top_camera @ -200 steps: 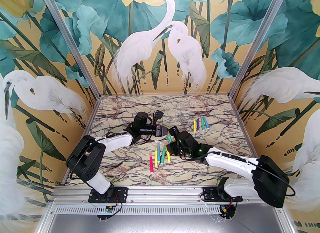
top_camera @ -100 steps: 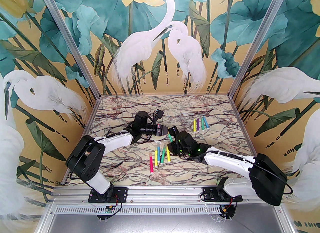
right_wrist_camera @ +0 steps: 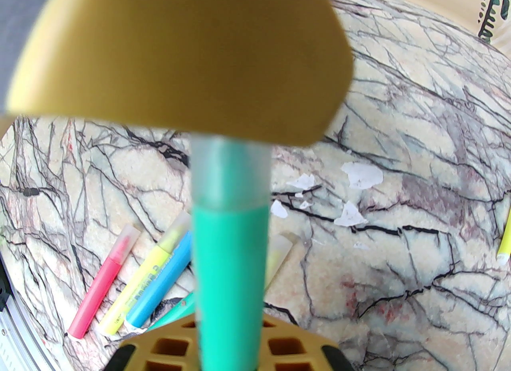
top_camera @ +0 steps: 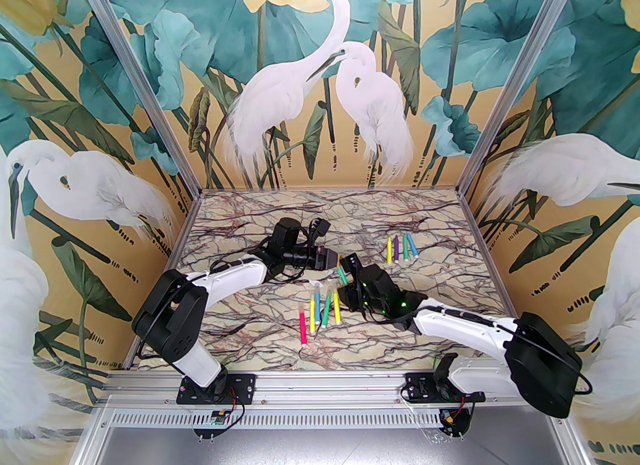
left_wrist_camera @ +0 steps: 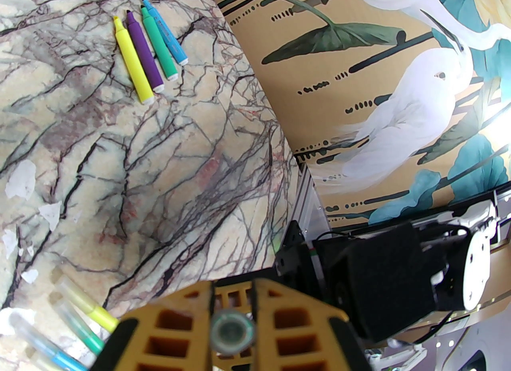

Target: Open the pen caps

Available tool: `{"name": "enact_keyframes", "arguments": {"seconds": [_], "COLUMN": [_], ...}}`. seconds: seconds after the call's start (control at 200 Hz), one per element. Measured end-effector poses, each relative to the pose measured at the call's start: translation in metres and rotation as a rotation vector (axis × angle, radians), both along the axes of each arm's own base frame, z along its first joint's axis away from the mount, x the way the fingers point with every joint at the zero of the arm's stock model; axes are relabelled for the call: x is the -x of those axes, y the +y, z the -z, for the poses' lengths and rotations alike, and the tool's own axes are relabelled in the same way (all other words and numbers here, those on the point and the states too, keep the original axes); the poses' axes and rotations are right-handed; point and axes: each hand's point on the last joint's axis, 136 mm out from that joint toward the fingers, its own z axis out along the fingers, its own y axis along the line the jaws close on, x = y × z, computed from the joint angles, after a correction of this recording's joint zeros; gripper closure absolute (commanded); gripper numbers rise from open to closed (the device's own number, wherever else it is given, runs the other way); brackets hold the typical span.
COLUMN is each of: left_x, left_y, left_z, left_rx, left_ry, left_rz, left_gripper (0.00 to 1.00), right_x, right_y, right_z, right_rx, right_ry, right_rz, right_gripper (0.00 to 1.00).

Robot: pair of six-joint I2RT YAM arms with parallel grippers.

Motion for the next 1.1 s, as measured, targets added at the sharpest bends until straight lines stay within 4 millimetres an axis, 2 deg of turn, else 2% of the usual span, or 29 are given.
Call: {"name": "enact_keyframes", "arguments": {"seconds": [0.195,0.27,0.355,0.415,0.675,0.815,1.1], "left_x": [-0.006,-0.031,-0.063,-0.075,-0.082,-0.084,-0.069], "left_y": [0.003,0.016,0.041,0.052,0.063,0.077,0.113], "left_z": [-0.002,-0.007,-0.014,-0.015,-0.003,0.012,0.057], "left_rx": [-0.011,-0.018,-0.023,-0.028,-0.122,-0.244,-0.514], "left_ry": [0.027,-0.008,-0.047,-0.057,-0.066,-0.073,-0.036], "left_rz": [-0.02,-0.106,-0.218,-0.264,-0.314,-0.347,-0.366], "left_gripper": [1.0,1.0,1.0,1.0,1.0,1.0,1.0], "right_x": [-0.001,0.01,0.022,0.027,0.022,0.002,-0.072], "right_y": [-0.001,-0.01,-0.022,-0.027,-0.035,-0.045,-0.074], "right_z": [-0.004,0.014,0.034,0.041,0.038,0.035,0.031], "right_rx": [-0.019,0.028,0.085,0.106,0.124,0.14,0.153], "right_ry": [-0.018,0.025,0.078,0.1,0.074,0.06,0.095], "right_rz": [0.004,-0.006,-0.01,-0.013,0.026,0.111,0.353], "right_gripper": [1.0,1.0,1.0,1.0,1.0,1.0,1.0]}}
